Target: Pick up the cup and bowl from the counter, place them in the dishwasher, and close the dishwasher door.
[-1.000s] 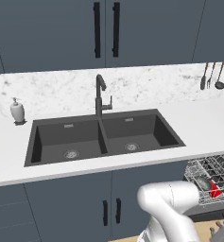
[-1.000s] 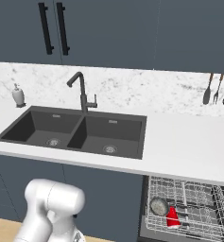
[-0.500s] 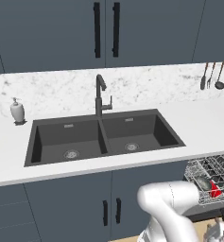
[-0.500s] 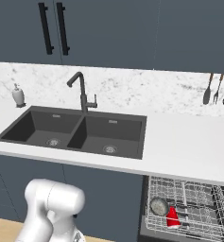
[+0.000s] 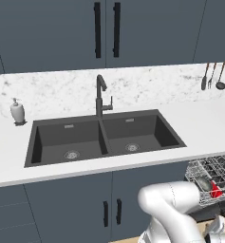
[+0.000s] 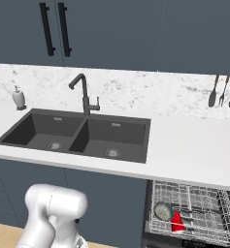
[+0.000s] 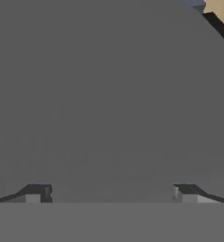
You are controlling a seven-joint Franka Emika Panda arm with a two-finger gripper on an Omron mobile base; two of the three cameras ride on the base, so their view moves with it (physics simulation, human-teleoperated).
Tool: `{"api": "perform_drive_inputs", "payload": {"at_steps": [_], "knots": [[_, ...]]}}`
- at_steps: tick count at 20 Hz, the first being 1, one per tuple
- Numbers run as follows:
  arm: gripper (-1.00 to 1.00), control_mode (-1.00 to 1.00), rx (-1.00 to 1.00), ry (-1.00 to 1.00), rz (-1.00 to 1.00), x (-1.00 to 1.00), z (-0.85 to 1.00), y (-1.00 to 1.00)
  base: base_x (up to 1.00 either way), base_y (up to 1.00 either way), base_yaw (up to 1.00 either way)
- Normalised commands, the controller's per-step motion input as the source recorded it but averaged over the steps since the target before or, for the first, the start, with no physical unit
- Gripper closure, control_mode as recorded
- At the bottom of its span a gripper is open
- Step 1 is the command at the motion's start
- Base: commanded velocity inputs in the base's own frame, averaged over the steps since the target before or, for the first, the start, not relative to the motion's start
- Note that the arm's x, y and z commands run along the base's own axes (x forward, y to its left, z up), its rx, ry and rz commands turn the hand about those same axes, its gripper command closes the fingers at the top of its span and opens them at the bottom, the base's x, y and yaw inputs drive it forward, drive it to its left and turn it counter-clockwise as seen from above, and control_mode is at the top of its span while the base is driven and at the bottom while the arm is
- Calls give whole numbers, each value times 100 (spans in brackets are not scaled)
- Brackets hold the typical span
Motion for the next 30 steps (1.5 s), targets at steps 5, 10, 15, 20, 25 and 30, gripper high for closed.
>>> {"api": "perform_drive_inputs", "payload": {"at_steps": [5,10,15,20,25,30], "knots": [[-100,-100,13,49,0,100,70,-9,0,0,0],[-100,-100,13,45,8,100,30,-31,0,0,0],[-100,-100,18,36,20,100,35,-45,0,0,0],[-100,-100,19,34,24,100,35,-42,0,0,0],[-100,-100,23,8,32,100,5,-64,0,0,0],[-100,-100,27,-2,35,99,2,-68,0,0,0]]}}
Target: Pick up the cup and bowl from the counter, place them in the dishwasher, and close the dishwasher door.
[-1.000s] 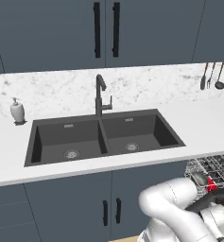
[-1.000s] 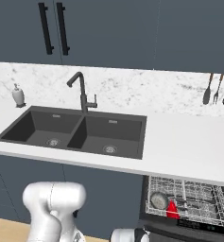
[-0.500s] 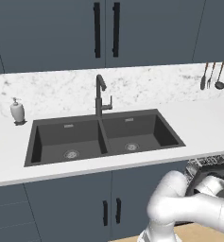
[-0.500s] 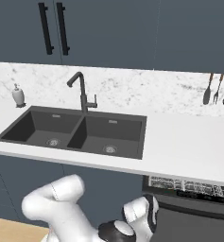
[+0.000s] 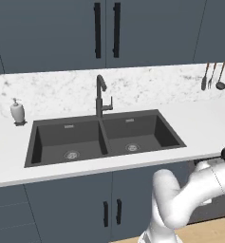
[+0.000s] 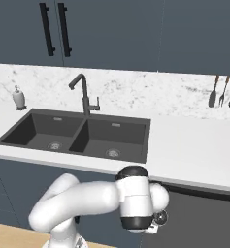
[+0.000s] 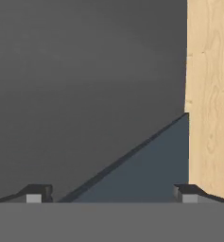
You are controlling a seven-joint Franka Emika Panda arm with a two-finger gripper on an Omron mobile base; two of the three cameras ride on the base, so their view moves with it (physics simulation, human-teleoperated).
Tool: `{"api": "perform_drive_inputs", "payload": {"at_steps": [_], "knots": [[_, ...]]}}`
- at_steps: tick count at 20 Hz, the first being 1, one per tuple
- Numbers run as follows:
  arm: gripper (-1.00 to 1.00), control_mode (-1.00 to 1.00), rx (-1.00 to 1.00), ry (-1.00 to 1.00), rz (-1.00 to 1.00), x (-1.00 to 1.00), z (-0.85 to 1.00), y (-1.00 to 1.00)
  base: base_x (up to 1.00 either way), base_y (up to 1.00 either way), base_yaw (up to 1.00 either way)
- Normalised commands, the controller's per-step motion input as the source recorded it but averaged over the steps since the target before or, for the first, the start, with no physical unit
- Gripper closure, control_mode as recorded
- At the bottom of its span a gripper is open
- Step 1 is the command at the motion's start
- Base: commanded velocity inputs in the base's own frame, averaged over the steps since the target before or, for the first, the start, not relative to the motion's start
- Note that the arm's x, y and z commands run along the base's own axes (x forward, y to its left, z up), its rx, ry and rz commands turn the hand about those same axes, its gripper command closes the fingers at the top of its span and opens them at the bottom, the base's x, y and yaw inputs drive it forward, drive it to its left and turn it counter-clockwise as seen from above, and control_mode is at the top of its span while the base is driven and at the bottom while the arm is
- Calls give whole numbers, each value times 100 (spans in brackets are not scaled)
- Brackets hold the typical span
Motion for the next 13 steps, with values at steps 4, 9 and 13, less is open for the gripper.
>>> {"api": "perform_drive_inputs", "payload": {"at_steps": [4,9,13], "knots": [[-100,-100,26,-16,31,65,10,-71,0,0,0],[-100,-100,11,-24,2,68,23,-8,0,0,0],[-100,-100,3,-35,-38,71,33,52,0,0,0]]}}
